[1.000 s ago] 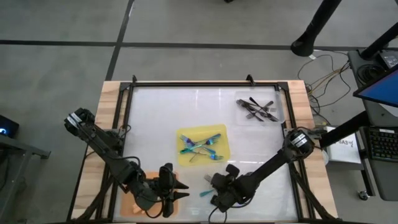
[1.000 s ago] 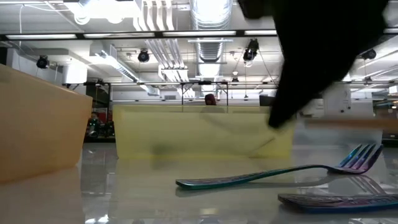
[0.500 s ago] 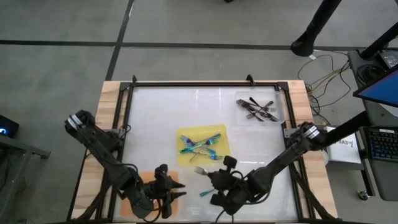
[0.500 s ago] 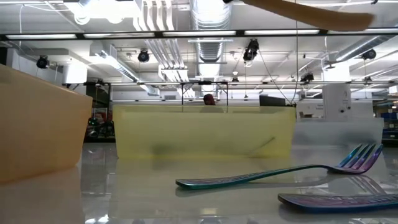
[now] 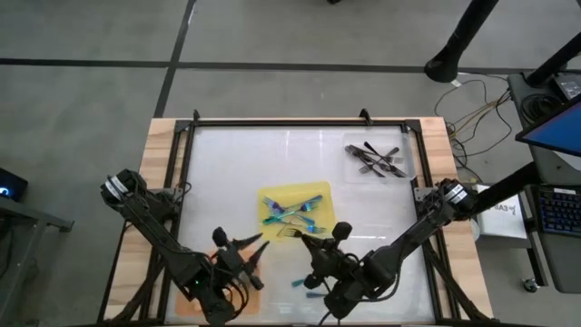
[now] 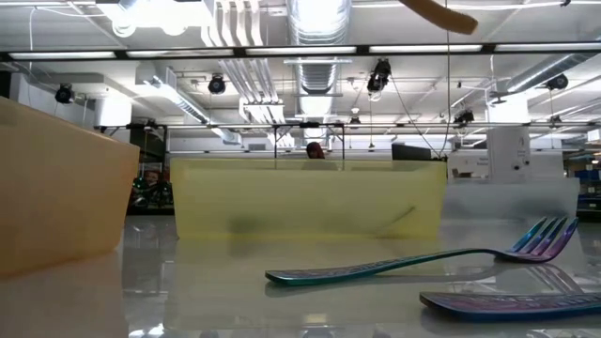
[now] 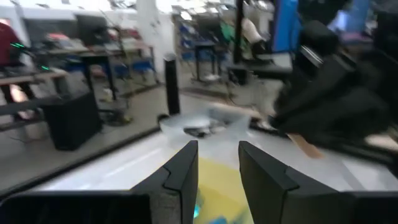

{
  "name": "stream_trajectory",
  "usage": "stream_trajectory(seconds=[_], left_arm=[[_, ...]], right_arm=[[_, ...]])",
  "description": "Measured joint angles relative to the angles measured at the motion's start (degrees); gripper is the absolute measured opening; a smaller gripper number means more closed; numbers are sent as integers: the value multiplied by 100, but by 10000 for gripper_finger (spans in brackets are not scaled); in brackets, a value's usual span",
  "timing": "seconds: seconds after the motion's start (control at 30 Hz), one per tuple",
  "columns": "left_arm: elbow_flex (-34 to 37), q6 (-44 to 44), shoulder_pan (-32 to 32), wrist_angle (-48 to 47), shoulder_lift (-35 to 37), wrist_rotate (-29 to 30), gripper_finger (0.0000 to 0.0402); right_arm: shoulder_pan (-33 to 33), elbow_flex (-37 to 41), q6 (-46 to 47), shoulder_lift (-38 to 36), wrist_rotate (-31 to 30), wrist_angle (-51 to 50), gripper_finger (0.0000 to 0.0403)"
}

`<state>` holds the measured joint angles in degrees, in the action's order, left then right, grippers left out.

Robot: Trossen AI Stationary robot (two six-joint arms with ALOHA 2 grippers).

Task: Sort silverware by color (type)
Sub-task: Put the orange fork into the orange bin

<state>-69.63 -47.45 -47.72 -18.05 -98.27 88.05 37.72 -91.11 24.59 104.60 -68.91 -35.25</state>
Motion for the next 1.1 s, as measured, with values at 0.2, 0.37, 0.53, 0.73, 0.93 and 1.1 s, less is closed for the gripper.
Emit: stream_trajectory(seconds=[0.2,0.37,0.53,0.73,0.93,1.1], left_arm=[[0,-125,96,164,-6,197,96],[-2,-127,191,395,-6,199,96],[-2,-126,205,458,-6,121,96],[-2,36,219,611,-6,-19,96],[-2,183,406,626,-6,-12,96],[-2,261,715,629,1,-6,96]], right_arm=[[-78,-16,-767,3,-182,997,13],[-163,-24,-1320,4,-172,1742,13],[-210,-24,-1403,4,-164,1755,13],[-423,-8,-1644,59,-146,1751,13],[-638,11,-1551,57,-76,1756,13],[-755,11,-1539,57,169,1778,13]])
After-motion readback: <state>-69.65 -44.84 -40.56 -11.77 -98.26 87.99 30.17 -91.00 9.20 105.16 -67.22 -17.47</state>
